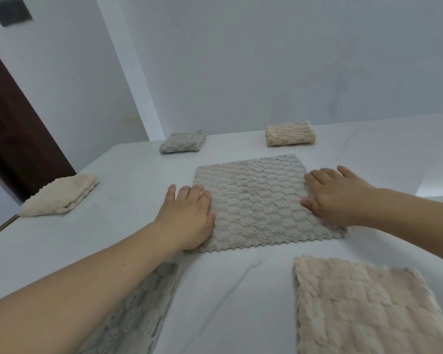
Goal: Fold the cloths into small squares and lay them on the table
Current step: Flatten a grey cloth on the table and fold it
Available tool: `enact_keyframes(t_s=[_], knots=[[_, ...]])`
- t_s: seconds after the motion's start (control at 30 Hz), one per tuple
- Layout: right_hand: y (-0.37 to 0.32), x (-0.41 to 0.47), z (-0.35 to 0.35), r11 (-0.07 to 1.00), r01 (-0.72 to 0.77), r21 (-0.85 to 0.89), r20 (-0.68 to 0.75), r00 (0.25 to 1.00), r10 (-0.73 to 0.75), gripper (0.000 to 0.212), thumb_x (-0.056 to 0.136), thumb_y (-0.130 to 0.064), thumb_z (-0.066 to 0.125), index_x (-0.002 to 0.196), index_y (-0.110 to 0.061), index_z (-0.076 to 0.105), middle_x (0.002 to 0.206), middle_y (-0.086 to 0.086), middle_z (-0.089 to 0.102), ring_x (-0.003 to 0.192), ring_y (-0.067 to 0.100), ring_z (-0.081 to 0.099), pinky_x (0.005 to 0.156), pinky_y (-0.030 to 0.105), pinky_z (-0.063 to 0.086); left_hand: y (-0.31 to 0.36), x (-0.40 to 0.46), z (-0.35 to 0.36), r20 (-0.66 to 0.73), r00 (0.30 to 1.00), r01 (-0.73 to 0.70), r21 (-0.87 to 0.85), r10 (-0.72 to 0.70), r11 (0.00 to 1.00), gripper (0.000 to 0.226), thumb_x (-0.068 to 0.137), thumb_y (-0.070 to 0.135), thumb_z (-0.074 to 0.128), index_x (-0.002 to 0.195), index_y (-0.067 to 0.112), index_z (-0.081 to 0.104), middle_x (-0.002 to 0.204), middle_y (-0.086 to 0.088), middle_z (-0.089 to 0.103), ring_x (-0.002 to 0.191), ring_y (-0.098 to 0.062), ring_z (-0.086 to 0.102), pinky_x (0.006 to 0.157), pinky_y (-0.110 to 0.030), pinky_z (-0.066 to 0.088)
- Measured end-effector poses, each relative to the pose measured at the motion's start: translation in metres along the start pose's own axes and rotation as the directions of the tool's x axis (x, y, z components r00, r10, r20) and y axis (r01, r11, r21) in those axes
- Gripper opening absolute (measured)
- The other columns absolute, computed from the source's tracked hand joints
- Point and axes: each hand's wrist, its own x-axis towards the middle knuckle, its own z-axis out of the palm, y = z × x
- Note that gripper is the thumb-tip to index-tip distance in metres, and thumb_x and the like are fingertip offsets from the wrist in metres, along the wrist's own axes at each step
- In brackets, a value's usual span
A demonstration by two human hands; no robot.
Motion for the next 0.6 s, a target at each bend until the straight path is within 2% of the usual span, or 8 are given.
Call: enact_keyframes(t_s=[0.07, 0.13, 0.23, 0.3, 0.37, 0.5, 0.57, 0.6], knots=[[-0.009, -0.008, -0.015, 0.987, 0.106, 0.122, -0.076, 0.992, -0.097, 0.058, 0.094, -0.056, 0.035, 0.138, -0.018, 0.036, 0.141, 0.005, 0.041, 0.127, 0.024, 0.041, 0.107, 0.040, 0.033, 0.011, -0.014, -0.014, -0.052, 0.991, -0.129, -0.170, 0.122, 0.977, 0.038, 0.092, 0.046, 0.042, 0.121, 0.023, 0.044, 0.127, 0.002, 0.043, 0.116, -0.021, 0.041, 0.099, -0.039, 0.038], [-0.029, -0.023, -0.029, 0.922, 0.240, 0.304, -0.027, 0.969, -0.244, 0.052, 0.085, -0.061, 0.049, 0.121, -0.024, 0.044, 0.122, -0.003, 0.048, 0.110, 0.018, 0.047, 0.097, 0.036, 0.041, 0.026, -0.026, -0.023, 0.002, 0.979, -0.198, -0.214, 0.203, 0.957, 0.027, 0.085, 0.046, 0.049, 0.103, 0.026, 0.043, 0.108, 0.006, 0.045, 0.102, -0.017, 0.045, 0.084, -0.034, 0.042], [-0.057, -0.040, -0.031, 0.904, 0.388, 0.179, 0.039, 0.915, -0.401, 0.057, 0.076, -0.071, 0.052, 0.111, -0.027, 0.045, 0.110, -0.007, 0.046, 0.108, 0.017, 0.044, 0.096, 0.036, 0.040, 0.035, -0.026, -0.027, 0.011, 0.973, -0.227, -0.096, 0.229, 0.969, 0.019, 0.082, 0.037, 0.048, 0.094, 0.026, 0.038, 0.107, 0.002, 0.050, 0.096, -0.020, 0.049, 0.074, -0.032, 0.039], [-0.060, -0.037, -0.032, 0.918, 0.357, 0.175, 0.063, 0.926, -0.372, 0.055, 0.079, -0.071, 0.047, 0.109, -0.025, 0.048, 0.112, -0.005, 0.048, 0.108, 0.018, 0.044, 0.096, 0.037, 0.041, 0.035, -0.021, -0.036, 0.068, 0.975, -0.203, -0.095, 0.210, 0.975, 0.017, 0.084, 0.037, 0.050, 0.092, 0.024, 0.043, 0.103, 0.001, 0.054, 0.088, -0.020, 0.050, 0.069, -0.031, 0.038], [-0.056, -0.026, -0.040, 0.911, 0.291, 0.292, 0.041, 0.948, -0.315, 0.042, 0.090, -0.059, 0.044, 0.109, -0.022, 0.052, 0.116, -0.001, 0.053, 0.108, 0.020, 0.050, 0.095, 0.040, 0.043, 0.032, -0.012, -0.046, 0.092, 0.983, -0.146, -0.153, 0.161, 0.977, 0.017, 0.088, 0.035, 0.047, 0.092, 0.019, 0.052, 0.098, 0.001, 0.059, 0.085, -0.019, 0.053, 0.068, -0.032, 0.042], [-0.043, 0.012, -0.058, 0.920, 0.237, 0.312, -0.065, 0.972, -0.228, 0.039, 0.102, -0.035, 0.031, 0.131, -0.015, 0.049, 0.135, 0.003, 0.050, 0.122, 0.022, 0.047, 0.104, 0.038, 0.039, 0.014, 0.022, -0.056, -0.095, 0.994, -0.069, -0.254, 0.047, 0.965, 0.025, 0.096, 0.022, 0.033, 0.087, 0.014, 0.055, 0.090, -0.001, 0.059, 0.081, -0.020, 0.056, 0.070, -0.035, 0.048], [-0.041, 0.033, -0.061, 0.920, 0.193, 0.341, -0.076, 0.981, -0.178, 0.039, 0.102, -0.030, 0.027, 0.133, -0.013, 0.046, 0.139, 0.007, 0.047, 0.125, 0.024, 0.046, 0.104, 0.040, 0.038, 0.004, 0.044, -0.053, -0.175, 0.984, -0.063, -0.317, 0.006, 0.946, 0.030, 0.100, 0.023, 0.029, 0.076, 0.015, 0.046, 0.080, -0.001, 0.052, 0.073, -0.020, 0.052, 0.060, -0.034, 0.040], [-0.042, 0.044, -0.060, 0.915, 0.180, 0.361, -0.077, 0.984, -0.163, 0.035, 0.103, -0.028, 0.027, 0.126, -0.012, 0.048, 0.134, 0.007, 0.049, 0.119, 0.024, 0.048, 0.100, 0.039, 0.040, 0.002, 0.055, -0.049, -0.204, 0.979, -0.063, -0.350, -0.010, 0.934, 0.032, 0.101, 0.024, 0.028, 0.073, 0.017, 0.040, 0.077, -0.001, 0.048, 0.069, -0.020, 0.048, 0.056, -0.033, 0.034]])
